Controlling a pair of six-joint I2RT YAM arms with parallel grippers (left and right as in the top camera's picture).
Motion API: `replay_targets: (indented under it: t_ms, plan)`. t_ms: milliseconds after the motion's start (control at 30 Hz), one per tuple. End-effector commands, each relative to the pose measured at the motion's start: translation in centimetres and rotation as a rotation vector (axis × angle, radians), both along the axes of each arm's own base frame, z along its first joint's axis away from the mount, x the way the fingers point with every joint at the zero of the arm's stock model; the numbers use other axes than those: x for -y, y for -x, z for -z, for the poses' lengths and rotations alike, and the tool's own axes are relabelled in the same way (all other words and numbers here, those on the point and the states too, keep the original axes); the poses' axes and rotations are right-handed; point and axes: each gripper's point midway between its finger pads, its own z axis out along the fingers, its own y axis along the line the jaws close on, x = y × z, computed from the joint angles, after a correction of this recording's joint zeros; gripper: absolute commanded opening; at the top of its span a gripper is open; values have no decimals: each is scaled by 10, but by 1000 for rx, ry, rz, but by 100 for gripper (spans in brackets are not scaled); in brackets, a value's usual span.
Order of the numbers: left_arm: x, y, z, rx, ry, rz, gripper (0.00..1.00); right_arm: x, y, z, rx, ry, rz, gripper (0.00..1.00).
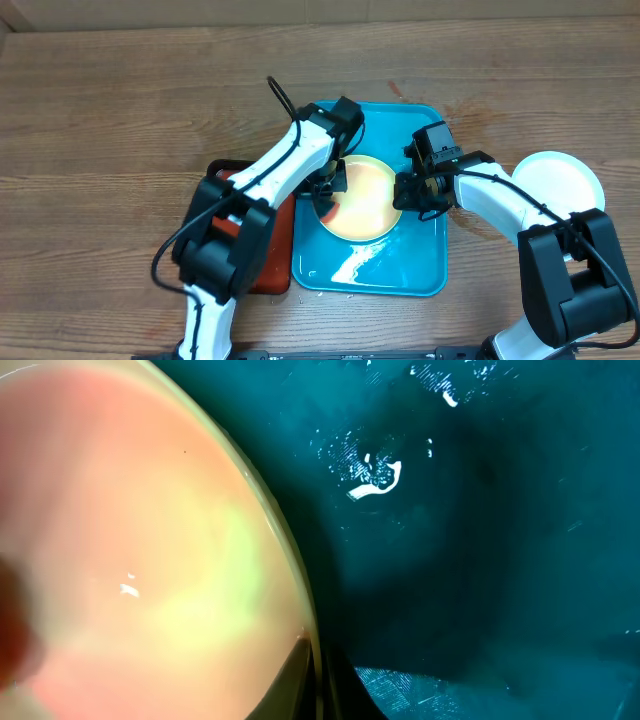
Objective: Clean dirty plates on tray and stack at the side
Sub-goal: 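Return the sponge to the red tray with the left gripper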
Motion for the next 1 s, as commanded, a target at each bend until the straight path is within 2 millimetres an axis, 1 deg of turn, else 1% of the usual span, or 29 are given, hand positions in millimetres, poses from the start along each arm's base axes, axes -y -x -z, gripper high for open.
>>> replay_targets:
  t_ms: [0,67,100,167,267,333,400,433,500,567,600,667,733,800,833,867,967]
  plan:
    - [-11,-9,-45,121,6,7,4,13,7,14,-27,70,-4,4]
    - [-7,-4,-67,139,72,19,4,13,7,14,-29,72,-4,4]
    - [-9,-3,-78,157,86,15,4,13,8,14,-32,73,-4,4]
    - [-19,1,-104,203,100,6,4,15,8,15,-33,80,-3,4]
    - [-38,7,-133,247,111,7,4,15,9,15,-34,81,-3,4]
    - [-57,12,-144,256,83,-17,4,15,9,15,-34,81,-3,4]
    - [-79,17,-145,243,29,-43,4,15,8,15,-34,81,-3,4]
    - [-87,19,-142,226,9,-51,4,15,8,15,-33,82,-3,4]
    - [-101,26,-127,180,-18,-70,4,15,8,15,-33,84,-2,4]
    - [-110,32,-104,138,-30,-91,4,15,8,15,-33,84,-2,4]
    - [-114,36,-88,117,-35,-101,4,15,8,15,-33,83,-2,4]
    - [-117,43,-60,93,-27,-116,4,15,8,15,-33,83,-3,4]
    - [-116,47,-32,89,9,-129,4,15,8,15,-32,83,-2,4]
    - [-115,51,-13,86,36,-137,4,15,8,15,-32,83,-2,4]
    - [-115,53,-9,83,41,-137,4,15,8,15,-33,83,-2,4]
    - [-114,54,-8,81,43,-137,9,15,9,15,-34,84,-2,4]
    - [-110,52,-13,83,64,-136,34,16,10,15,-42,85,-2,4]
